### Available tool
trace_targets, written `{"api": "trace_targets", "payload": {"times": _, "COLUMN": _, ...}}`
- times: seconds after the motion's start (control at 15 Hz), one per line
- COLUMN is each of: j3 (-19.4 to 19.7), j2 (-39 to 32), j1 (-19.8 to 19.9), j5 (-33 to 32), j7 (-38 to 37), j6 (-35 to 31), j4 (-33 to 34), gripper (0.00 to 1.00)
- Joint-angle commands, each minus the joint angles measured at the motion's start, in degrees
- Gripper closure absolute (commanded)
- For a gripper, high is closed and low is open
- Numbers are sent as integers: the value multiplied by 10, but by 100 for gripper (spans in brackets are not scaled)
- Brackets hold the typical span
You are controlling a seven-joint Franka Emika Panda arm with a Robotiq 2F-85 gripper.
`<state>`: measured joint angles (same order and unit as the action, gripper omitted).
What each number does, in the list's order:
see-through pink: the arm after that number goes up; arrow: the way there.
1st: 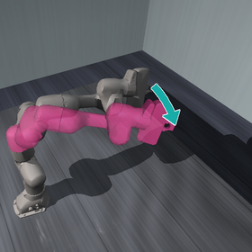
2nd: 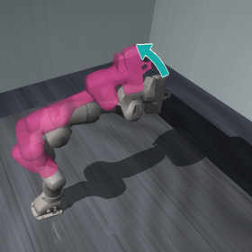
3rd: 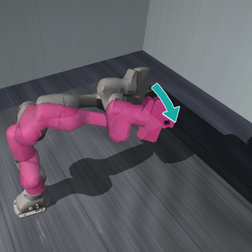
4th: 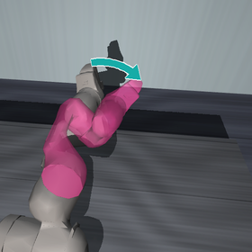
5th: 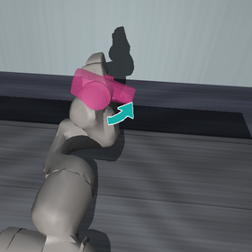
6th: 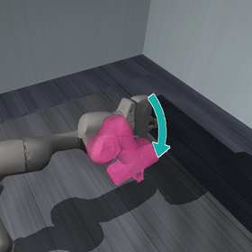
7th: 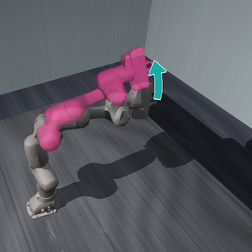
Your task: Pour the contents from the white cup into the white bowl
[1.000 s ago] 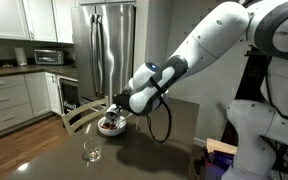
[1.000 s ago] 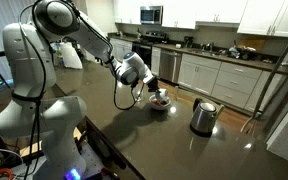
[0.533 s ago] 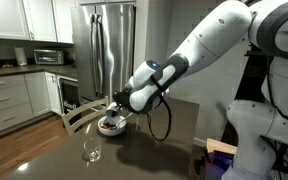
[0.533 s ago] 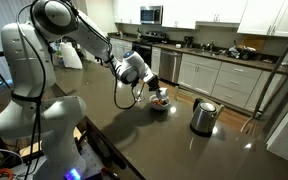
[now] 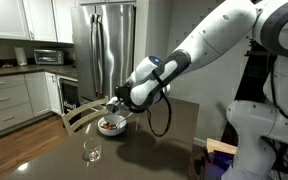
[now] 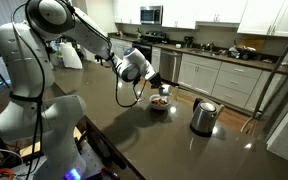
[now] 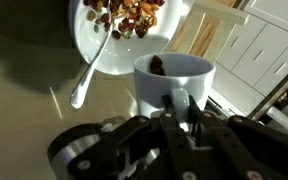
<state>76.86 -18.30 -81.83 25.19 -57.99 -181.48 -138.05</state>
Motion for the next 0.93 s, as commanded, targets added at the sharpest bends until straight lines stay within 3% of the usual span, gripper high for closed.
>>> {"api": "trace_targets", "payload": {"times": 0.0, "j3": 39, "j2": 4, "j1": -38, "j5": 9, "j7": -8, "j6": 2, "j4": 7, "gripper": 96}}
{"api": "trace_targets", "payload": {"times": 0.4, "j3": 65, "j2": 53, "j1": -71, "j5": 13, "j7": -5, "j6": 11, "j4": 5, "gripper": 96}}
{"api": "trace_targets", "payload": {"times": 0.87, "j3": 48, "j2": 123, "j1": -58, "j5": 10, "j7": -9, "j6": 20, "j4": -4, "gripper": 96}}
